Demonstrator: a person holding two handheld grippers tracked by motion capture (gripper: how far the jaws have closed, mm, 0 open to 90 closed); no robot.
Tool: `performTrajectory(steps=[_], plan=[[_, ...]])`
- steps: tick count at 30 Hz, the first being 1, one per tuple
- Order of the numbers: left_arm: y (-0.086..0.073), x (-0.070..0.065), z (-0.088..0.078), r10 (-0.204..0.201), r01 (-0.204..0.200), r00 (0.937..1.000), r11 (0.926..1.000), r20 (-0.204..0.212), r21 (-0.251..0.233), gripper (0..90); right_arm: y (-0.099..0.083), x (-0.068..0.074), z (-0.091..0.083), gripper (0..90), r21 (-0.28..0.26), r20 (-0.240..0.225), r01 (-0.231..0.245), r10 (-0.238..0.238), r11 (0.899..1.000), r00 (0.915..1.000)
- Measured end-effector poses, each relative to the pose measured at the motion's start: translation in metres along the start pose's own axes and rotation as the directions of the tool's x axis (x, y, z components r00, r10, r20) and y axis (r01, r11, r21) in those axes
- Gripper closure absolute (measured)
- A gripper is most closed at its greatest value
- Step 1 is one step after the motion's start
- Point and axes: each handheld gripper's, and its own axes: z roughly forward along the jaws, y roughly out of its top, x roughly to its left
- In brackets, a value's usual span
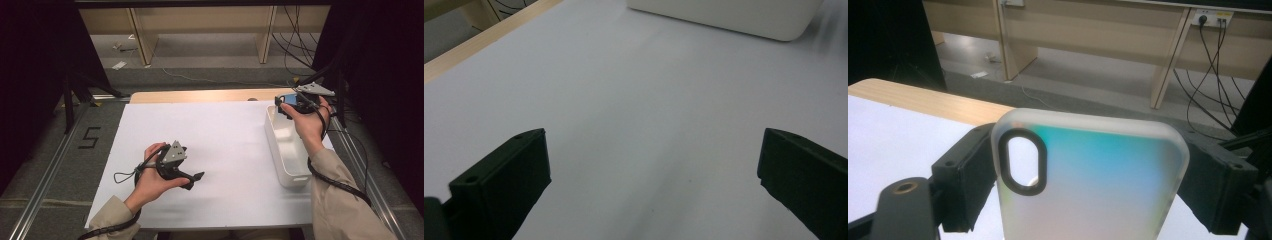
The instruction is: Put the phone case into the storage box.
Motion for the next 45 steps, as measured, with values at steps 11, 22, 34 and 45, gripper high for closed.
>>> performTrajectory(steps=[11,22,34,45], plan=[[0.0,0.0001,-0.0001,0.001,-0.001,1.0,1.0,0.0,0.001,0.0,0.0004,0.001,0.0022,18.3,0.004,-0.002,0.004,-0.004,1.0,1.0],[0.0001,0.0,-0.0001,0.0,0.0,1.0,1.0,0.001,0.0,0.0,0.0003,0.0008,0.0046,18.3,0.005,0.001,0.004,-0.004,1.0,1.0],[-0.0001,0.0003,-0.0001,0.002,-0.002,1.0,1.0,0.001,0.001,0.0,0.0009,0.0003,0.007,18.3,0.006,0.004,0.008,-0.008,1.0,1.0],[-0.0001,0.0002,-0.0002,0.001,-0.001,1.0,1.0,0.001,0.0,0.0,0.0007,0.0003,0.01,18.3,0.004,0.008,0.015,-0.015,1.0,0.9999]])
